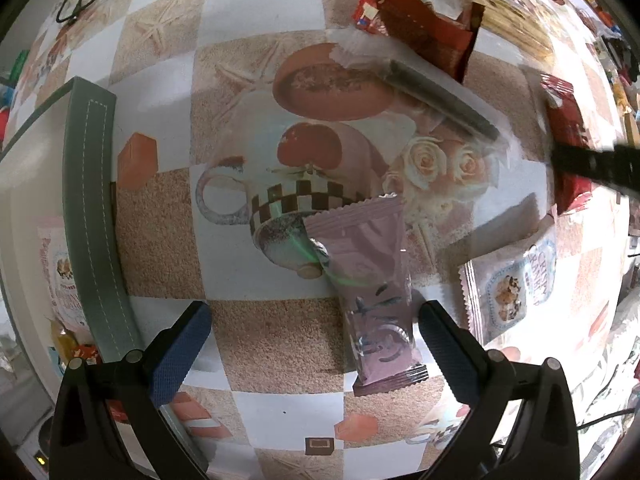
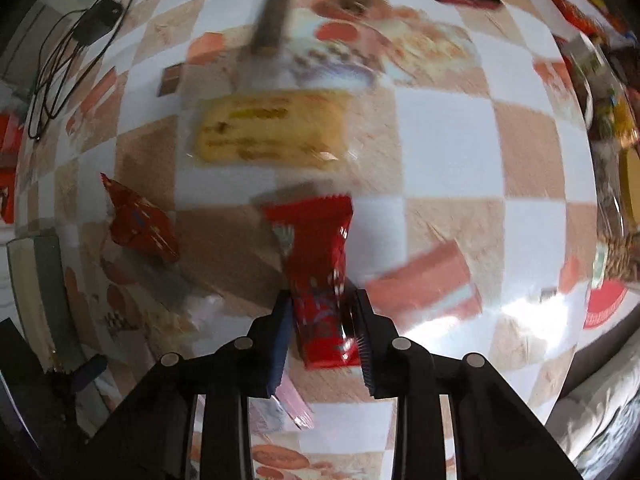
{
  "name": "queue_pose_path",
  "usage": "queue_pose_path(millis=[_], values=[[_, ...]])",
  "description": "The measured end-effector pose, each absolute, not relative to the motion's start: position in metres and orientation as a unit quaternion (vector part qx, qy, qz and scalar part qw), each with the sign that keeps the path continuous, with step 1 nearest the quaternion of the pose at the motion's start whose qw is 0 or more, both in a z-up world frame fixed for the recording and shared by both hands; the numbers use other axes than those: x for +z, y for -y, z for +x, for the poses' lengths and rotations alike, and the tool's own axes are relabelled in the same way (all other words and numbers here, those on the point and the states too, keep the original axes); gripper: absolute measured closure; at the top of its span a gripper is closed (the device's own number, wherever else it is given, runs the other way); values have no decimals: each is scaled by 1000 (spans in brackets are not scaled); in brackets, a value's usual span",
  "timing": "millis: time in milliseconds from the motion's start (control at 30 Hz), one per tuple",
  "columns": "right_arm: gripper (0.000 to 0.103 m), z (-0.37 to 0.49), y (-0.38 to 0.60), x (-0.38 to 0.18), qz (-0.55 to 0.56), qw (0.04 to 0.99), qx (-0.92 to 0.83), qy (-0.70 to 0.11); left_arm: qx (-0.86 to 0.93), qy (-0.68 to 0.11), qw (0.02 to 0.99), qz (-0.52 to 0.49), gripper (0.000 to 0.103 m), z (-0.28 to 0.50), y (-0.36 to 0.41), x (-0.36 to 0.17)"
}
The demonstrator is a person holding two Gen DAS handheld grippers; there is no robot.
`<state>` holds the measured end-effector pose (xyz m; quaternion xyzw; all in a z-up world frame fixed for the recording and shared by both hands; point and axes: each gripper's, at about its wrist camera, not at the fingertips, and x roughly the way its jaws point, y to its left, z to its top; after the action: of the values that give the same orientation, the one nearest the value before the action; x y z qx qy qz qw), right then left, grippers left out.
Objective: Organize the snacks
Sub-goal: 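Move the left tool over the pink logo bar while the right tool nears the red pack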
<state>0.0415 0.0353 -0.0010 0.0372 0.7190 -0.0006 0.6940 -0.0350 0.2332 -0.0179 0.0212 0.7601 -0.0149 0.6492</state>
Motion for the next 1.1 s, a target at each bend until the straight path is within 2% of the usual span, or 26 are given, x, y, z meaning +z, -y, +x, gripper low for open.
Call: queue_pose_path(millis=[167, 533, 767, 800, 833, 867, 967, 1100], values=[[71, 1, -15, -5, 50, 687, -6, -725, -23, -755, 655, 31, 4, -33, -221, -8], [71, -101, 3, -18, 62, 664, -7, -745, -61, -733, 673, 72, 35, -49, -195, 15], [69, -141, 3, -24, 56, 655, -8, -753, -86, -741, 661, 79, 36, -76, -203, 19], [54, -149, 2, -23, 61, 654, -10, -754, -87, -744, 659, 68, 36, -79, -208, 20], [29, -152, 4, -23, 68, 653, -14, -754, -85, -747, 657, 59, 36, -81, -212, 21], [22, -155, 6, -22, 70, 657, -19, -750, -83, -749, 655, 50, 36, -83, -216, 22], [21, -162, 32, -11, 73, 668, -24, -740, -73, -746, 660, 49, 33, -83, -227, 24], [21, -151, 51, -16, 84, 663, -34, -743, -83, -730, 671, 96, 33, -74, -214, 33]])
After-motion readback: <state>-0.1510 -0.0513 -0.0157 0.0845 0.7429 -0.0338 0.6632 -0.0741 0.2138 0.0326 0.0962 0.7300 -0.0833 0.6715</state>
